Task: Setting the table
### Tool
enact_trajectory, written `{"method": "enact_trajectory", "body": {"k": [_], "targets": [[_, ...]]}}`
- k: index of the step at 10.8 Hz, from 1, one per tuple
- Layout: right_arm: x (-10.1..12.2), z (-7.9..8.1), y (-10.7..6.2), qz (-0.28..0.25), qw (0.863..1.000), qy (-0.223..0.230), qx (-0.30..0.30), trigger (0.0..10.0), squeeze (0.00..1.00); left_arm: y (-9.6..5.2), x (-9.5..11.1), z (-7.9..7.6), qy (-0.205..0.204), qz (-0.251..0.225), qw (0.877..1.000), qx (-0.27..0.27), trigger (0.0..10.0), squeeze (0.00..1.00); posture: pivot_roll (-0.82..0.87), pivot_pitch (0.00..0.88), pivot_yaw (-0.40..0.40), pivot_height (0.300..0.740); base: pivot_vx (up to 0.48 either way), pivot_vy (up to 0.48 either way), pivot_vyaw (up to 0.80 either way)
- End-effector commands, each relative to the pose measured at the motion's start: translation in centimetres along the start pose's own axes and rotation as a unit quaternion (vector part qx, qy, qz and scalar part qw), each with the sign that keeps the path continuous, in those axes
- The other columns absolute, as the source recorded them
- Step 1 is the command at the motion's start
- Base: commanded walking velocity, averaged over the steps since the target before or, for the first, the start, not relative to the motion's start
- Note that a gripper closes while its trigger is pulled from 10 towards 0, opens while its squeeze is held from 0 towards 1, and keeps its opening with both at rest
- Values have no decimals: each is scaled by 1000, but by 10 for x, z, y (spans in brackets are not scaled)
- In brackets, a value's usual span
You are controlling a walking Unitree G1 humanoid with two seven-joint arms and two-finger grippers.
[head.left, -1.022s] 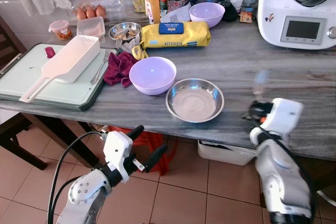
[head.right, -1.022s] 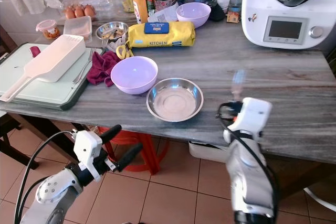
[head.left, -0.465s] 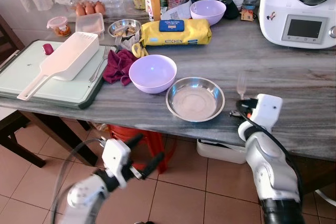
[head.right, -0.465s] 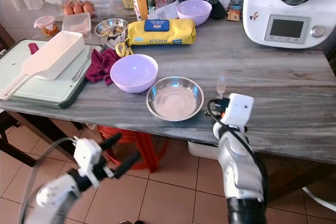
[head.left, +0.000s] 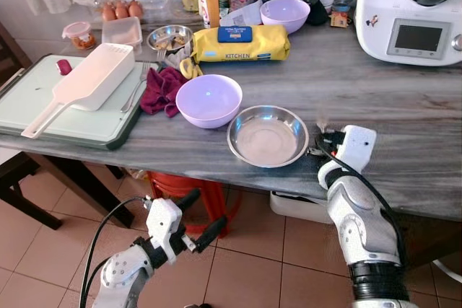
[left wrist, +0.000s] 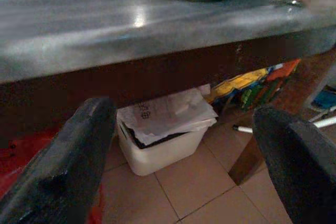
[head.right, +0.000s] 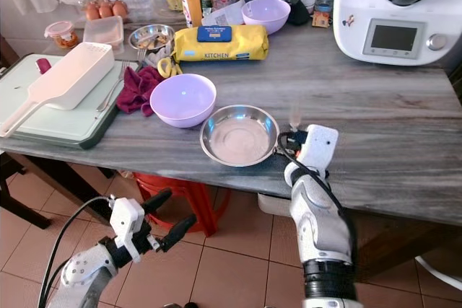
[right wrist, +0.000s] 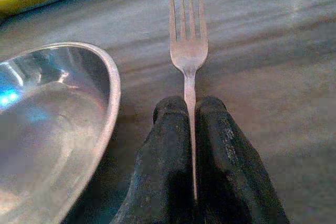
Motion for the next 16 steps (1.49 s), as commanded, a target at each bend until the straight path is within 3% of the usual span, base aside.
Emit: {"method": "enact_trajectory", "body": {"k": [1, 3, 5, 6, 7, 8, 9, 12, 16], "targets": [[-3, 0, 1, 4, 1000, 8, -5, 10000, 0, -2, 0, 5, 11, -5, 1000, 7, 10000, 0, -52, 144, 69, 740, 0, 0, 0], [-11, -6, -3, 14, 1000, 5, -9, 10000, 0, 8, 18, 29, 28, -35, 998, 43, 10000, 0, -52, 140, 66, 740, 0, 0, 0], [-14, -12, -4, 18, 1000, 7, -17, 10000, 0, 8, 48, 39, 55, -67, 995, 38, 10000, 0, -54, 137, 67, 740, 0, 0, 0], [-15, -13, -5, 20, 1000, 9, -20, 10000, 0, -8, 63, 52, 69, -76, 994, 24, 10000, 0, -54, 136, 67, 740, 0, 0, 0], [-17, -16, -6, 21, 999, 10, -25, 10000, 0, -9, 75, 48, 85, -83, 993, 5, 10000, 0, -55, 134, 69, 740, 0, 0, 0], [-21, -20, -9, 26, 999, 7, -32, 10000, 0, 19, 114, 28, 102, -104, 989, -25, 10000, 0, -54, 134, 70, 740, 0, 0, 0], [-22, -24, -10, 28, 999, 7, -37, 10000, 0, 31, 127, 10, 102, -105, 988, -51, 10000, 0, -55, 133, 71, 740, 0, 0, 0], [-22, -25, -10, 28, 999, 9, -41, 10000, 0, 23, 114, -19, 109, -71, 987, -99, 10000, 0, -57, 131, 73, 740, 0, 0, 0], [-31, -31, -12, 49, 997, 19, -61, 10000, 0, 17, 105, -26, 93, -38, 989, -105, 10000, 0, -58, 125, 76, 740, 0, 0, 0]]}}
Point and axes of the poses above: a point about 5 cm out from each wrist's last joint towards the gripper, its own y axis pointing out of the wrist towards the gripper, its own x axis along the axis of the wrist's last joint, z = x × y, the point moved 6 cm from there along y, pointing out of the wrist towards the gripper, and after that the axes turned 4 degrees about y, right-handed, at the moved point
